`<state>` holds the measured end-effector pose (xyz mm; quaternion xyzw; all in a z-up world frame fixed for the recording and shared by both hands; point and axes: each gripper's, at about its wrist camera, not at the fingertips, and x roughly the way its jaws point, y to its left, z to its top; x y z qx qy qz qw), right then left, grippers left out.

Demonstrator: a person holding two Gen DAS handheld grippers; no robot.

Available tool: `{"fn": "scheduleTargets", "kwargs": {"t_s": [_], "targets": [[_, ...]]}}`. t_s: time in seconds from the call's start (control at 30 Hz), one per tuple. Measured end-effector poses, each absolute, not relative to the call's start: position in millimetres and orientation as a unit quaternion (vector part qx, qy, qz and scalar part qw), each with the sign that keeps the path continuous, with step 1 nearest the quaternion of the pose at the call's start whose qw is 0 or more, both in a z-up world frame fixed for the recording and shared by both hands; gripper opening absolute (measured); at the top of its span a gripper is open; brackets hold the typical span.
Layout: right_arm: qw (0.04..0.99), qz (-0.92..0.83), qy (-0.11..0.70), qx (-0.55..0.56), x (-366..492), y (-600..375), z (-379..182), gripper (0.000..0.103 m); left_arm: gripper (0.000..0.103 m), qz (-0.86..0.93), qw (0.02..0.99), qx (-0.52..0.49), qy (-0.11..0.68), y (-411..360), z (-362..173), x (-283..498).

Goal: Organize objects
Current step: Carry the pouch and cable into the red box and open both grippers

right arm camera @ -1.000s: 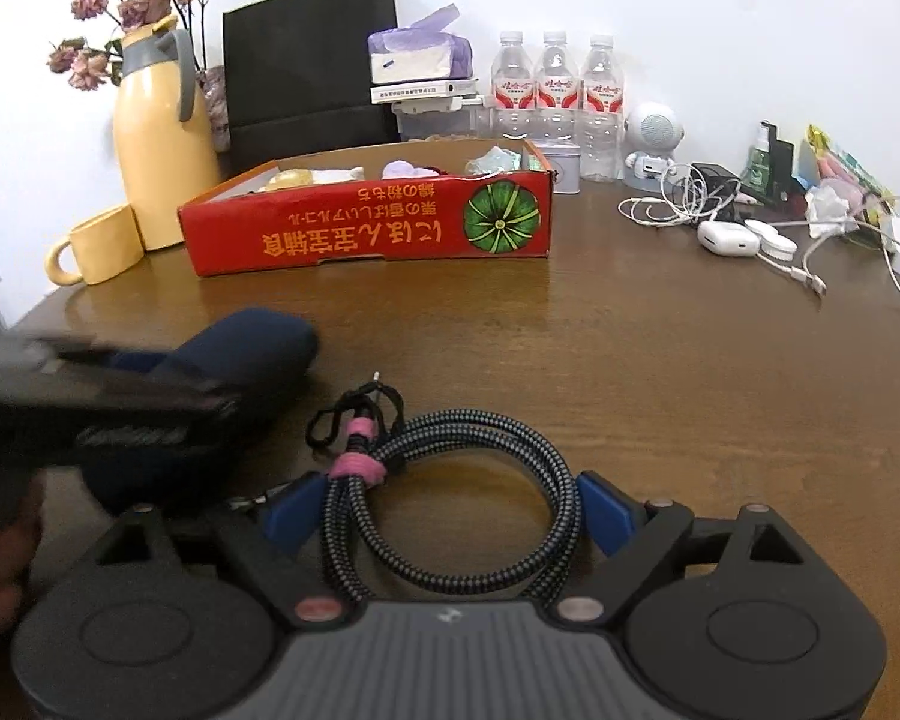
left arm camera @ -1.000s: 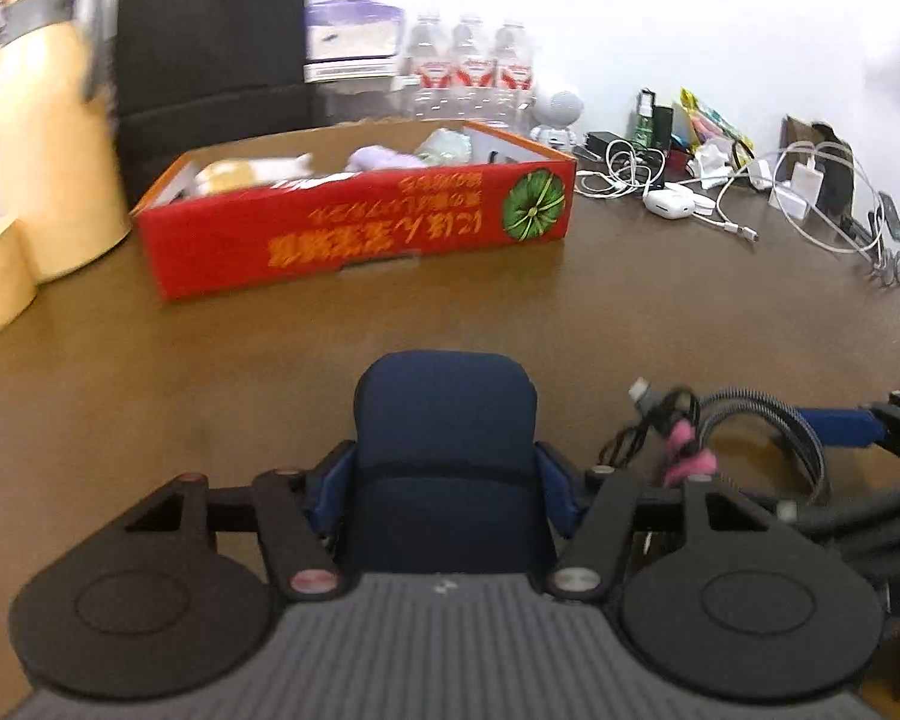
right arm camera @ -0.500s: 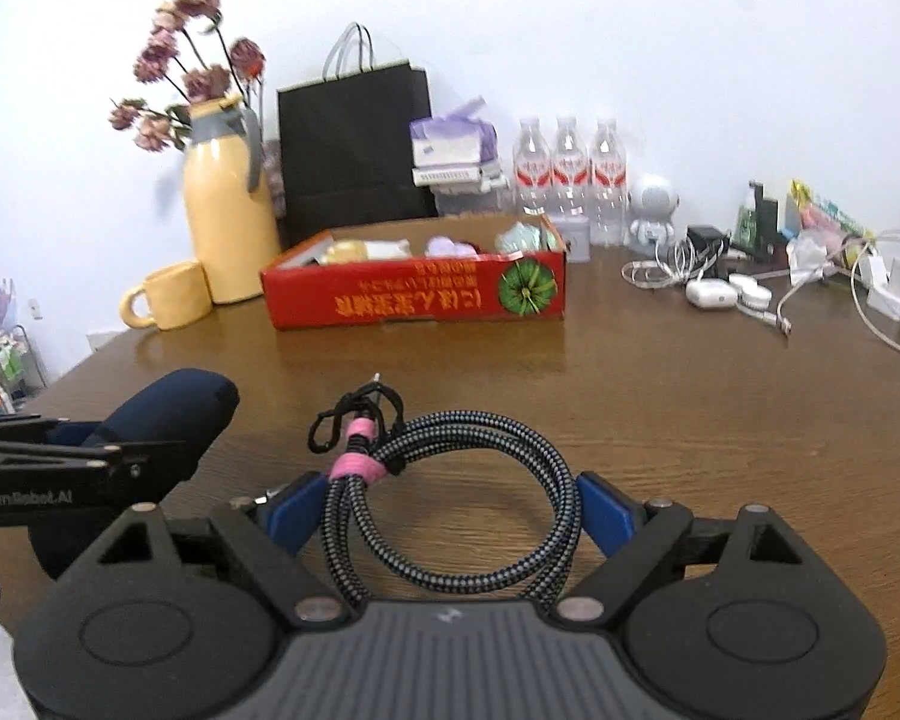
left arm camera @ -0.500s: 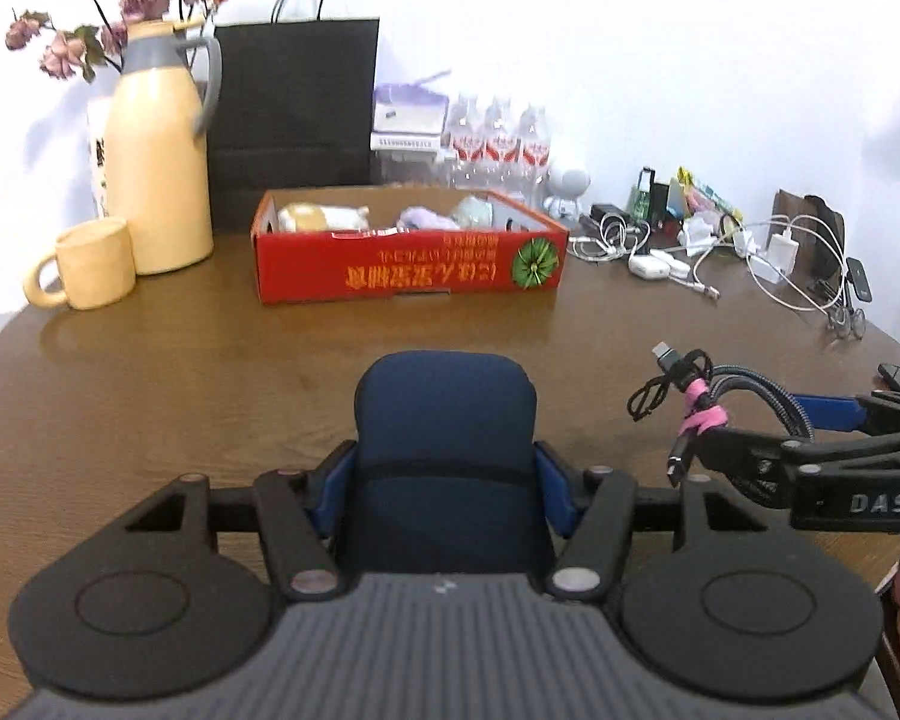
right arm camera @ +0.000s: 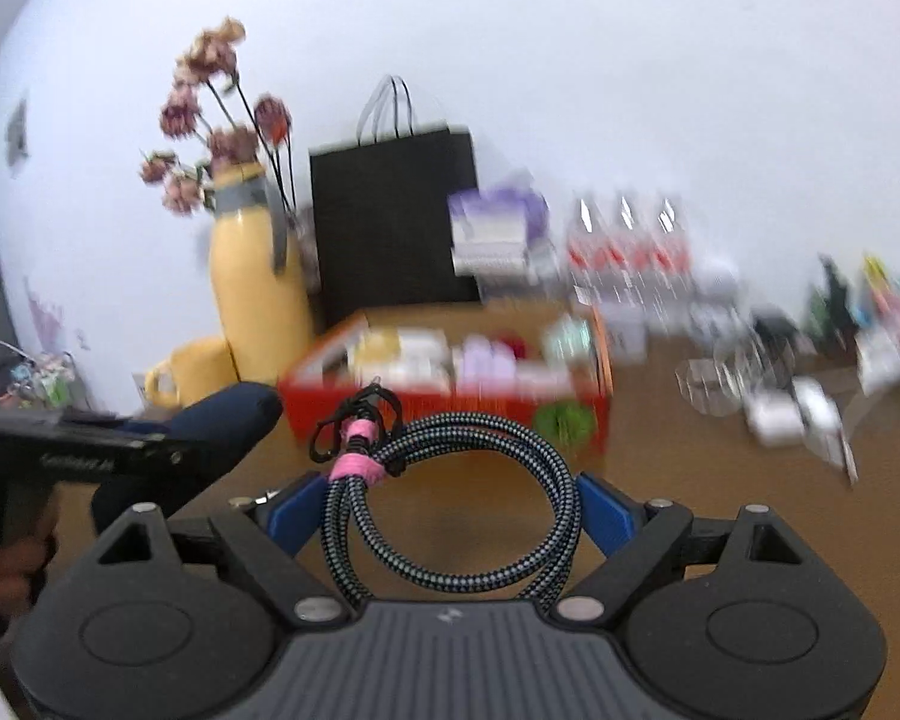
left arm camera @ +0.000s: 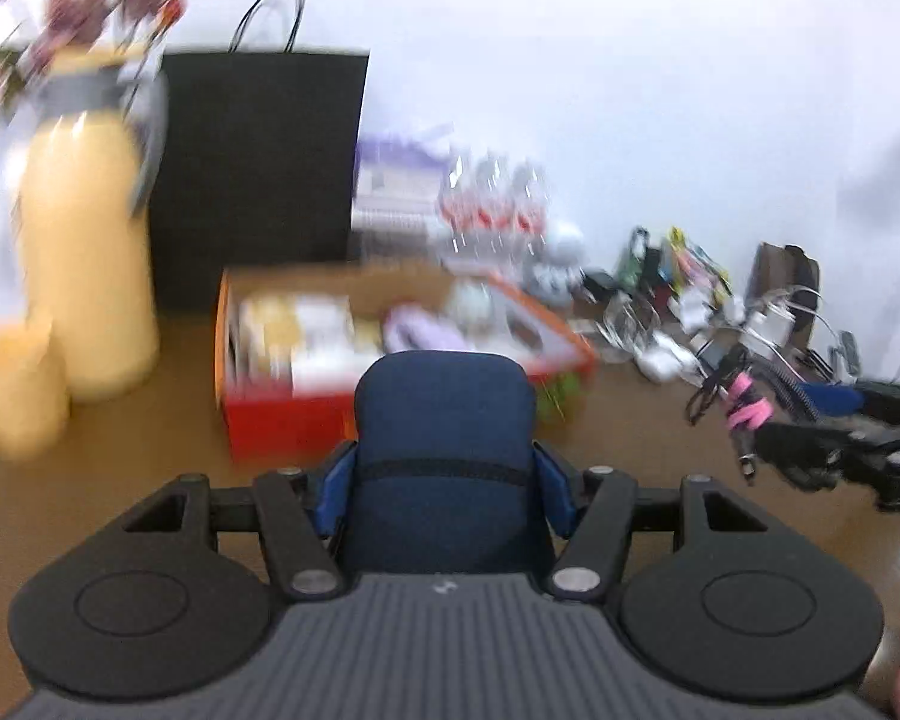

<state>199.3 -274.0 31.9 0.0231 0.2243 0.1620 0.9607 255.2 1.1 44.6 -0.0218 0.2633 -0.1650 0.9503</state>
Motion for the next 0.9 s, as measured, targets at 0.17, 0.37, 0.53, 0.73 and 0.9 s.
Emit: {"fn": "scheduleTargets", "kwargs": {"t_s": [0.17, 0.37, 0.53, 0.73, 0.9], "targets": [[0.951, 0.178, 0.251, 0.038, 349.1, -276.0, 66.1, 0.089, 0.063, -0.122, 0.931, -0.013, 0.344, -11.9, 44.4, 398.7], [0.917, 0.132, 0.361, 0.108, 525.5, -262.0, 17.0, 0.089, 0.068, -0.066, 0.906, -0.004, 0.417, -46.8, -9.2, 505.0], [0.9, 0.044, 0.43, 0.065, 580.2, -239.0, -34.5, 0.09, 0.077, -0.086, 0.903, 0.031, 0.42, -62.6, -20.6, 516.8], [0.924, 0.031, 0.381, 0.021, 558.7, -232.2, -13.8, 0.089, 0.084, -0.084, 0.93, 0.02, 0.358, -39.3, 31.1, 485.0], [0.928, 0.054, 0.367, 0.021, 526.4, -243.9, 12.5, 0.09, 0.089, -0.076, 0.938, 0.015, 0.338, -21.2, 60.8, 442.2]]}}
